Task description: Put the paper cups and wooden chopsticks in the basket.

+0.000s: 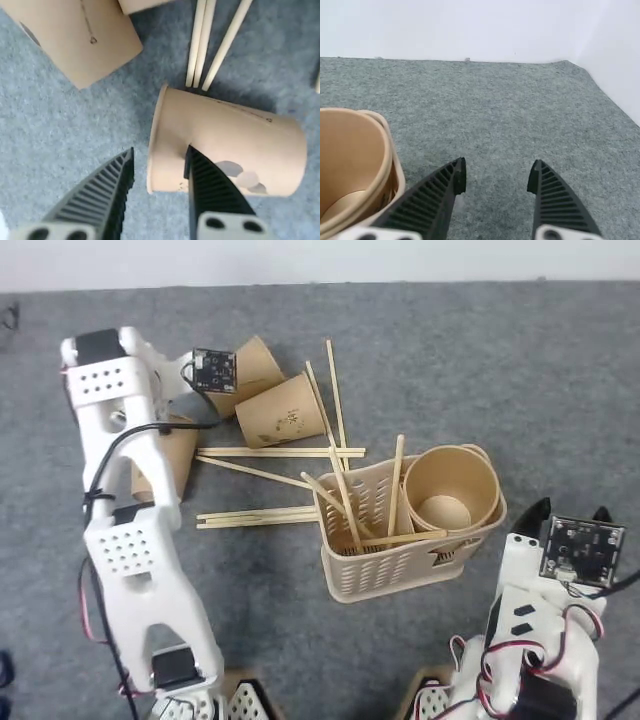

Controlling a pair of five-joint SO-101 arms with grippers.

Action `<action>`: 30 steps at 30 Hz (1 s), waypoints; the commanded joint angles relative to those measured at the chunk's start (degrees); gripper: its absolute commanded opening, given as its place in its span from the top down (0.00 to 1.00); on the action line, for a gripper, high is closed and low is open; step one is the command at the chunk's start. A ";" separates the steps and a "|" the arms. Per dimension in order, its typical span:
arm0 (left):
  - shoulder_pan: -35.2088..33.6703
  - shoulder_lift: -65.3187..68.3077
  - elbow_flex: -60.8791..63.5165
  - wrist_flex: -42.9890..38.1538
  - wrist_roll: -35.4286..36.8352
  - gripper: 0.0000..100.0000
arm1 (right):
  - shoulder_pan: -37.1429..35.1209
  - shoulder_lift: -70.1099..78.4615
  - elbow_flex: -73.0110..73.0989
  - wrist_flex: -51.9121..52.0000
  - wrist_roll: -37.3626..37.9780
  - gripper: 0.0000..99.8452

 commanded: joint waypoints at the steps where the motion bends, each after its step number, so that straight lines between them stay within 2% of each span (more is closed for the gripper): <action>1: -1.32 -1.23 3.82 2.20 -1.05 0.82 | -1.89 0.31 0.44 -0.75 -0.44 0.79; 5: -2.46 -7.12 11.91 2.20 -5.45 0.82 | -2.95 0.31 0.97 -1.01 -0.44 0.79; 10: -2.37 -11.87 20.44 2.02 -7.56 0.82 | -3.03 0.31 0.79 -1.01 -0.44 0.79; 15: -2.20 -11.52 16.92 0.88 -6.95 0.82 | -2.77 0.31 0.79 -0.92 -0.44 0.79; 21: -2.37 -11.43 3.47 1.93 -1.32 0.82 | -3.03 0.31 0.70 -0.92 -0.44 0.79; 25: -1.58 -11.08 -0.57 1.14 2.02 0.82 | -2.86 0.31 0.70 -0.84 -0.44 0.79; 28: -0.09 -10.81 -2.86 -5.36 10.46 0.82 | -2.86 0.31 0.70 -0.84 -0.44 0.79; 30: 0.09 -8.62 -1.98 -16.79 18.99 0.82 | -2.77 0.31 0.70 -0.84 -0.44 0.79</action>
